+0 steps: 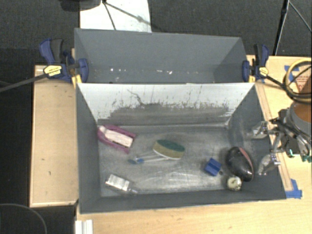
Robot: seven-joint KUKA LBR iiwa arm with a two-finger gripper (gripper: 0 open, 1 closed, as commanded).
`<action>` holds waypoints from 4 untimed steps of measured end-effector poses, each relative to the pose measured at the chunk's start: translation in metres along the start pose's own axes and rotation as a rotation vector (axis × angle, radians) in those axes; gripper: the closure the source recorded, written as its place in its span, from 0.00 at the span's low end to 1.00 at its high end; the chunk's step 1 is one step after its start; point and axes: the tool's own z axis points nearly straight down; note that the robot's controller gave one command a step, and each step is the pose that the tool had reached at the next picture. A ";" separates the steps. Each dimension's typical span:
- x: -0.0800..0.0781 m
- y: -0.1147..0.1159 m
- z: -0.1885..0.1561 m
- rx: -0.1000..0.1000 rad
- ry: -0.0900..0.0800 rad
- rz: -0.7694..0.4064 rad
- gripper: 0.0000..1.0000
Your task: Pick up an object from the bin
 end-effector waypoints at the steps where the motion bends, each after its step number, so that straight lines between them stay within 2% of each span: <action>1: -0.021 0.021 0.136 -0.003 -0.022 0.230 0.00; 2: -0.017 0.024 0.137 -0.007 -0.009 0.217 1.00; 3: -0.033 0.020 0.027 0.001 -0.016 0.258 1.00; 4: -0.033 0.061 -0.021 0.000 -0.013 0.097 1.00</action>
Offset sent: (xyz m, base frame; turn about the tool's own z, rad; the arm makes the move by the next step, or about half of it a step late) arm 0.0143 0.0190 -0.1377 0.2299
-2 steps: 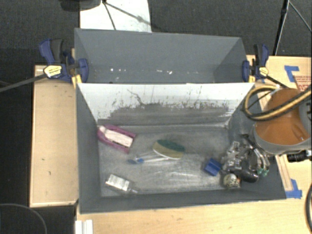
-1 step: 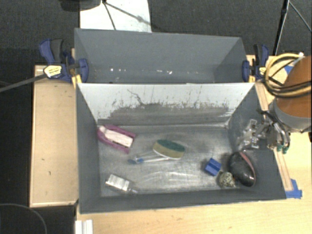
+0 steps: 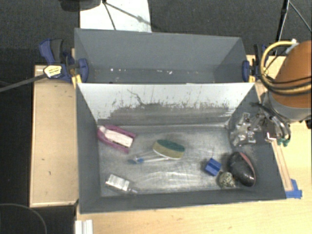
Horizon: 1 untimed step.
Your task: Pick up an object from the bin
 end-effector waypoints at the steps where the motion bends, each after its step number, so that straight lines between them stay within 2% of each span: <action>1: 0.001 -0.001 0.001 0.001 0.003 0.000 0.00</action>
Offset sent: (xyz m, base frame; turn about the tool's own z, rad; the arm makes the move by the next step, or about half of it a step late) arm 0.0000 0.0000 0.0000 0.0000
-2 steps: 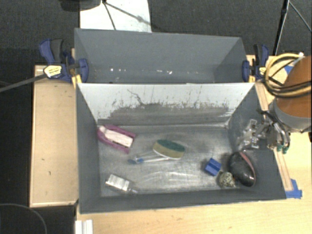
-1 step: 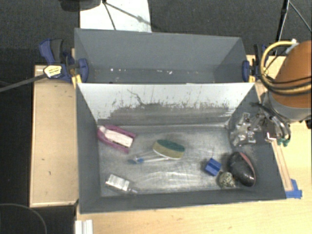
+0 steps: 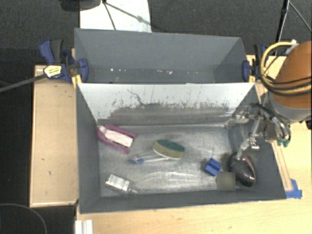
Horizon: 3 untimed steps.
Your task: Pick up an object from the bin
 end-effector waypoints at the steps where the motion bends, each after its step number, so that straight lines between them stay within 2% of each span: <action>1: -0.008 0.052 0.174 -0.002 -0.005 -0.183 0.00; 2: 0.020 0.111 0.131 -0.004 -0.001 -0.277 0.00; 3: 0.036 0.164 0.170 -0.003 0.000 -0.313 0.00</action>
Offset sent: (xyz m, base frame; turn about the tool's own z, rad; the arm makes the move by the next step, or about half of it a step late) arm 0.0108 0.0498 -0.1753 -0.1864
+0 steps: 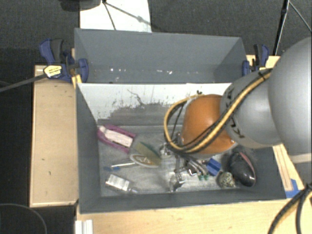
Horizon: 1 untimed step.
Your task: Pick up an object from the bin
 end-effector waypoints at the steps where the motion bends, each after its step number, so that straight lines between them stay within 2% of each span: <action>1: 0.017 -0.017 -0.054 0.002 -0.001 0.124 0.00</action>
Offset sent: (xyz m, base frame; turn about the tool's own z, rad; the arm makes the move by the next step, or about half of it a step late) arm -0.0144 -0.0199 0.0513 0.1235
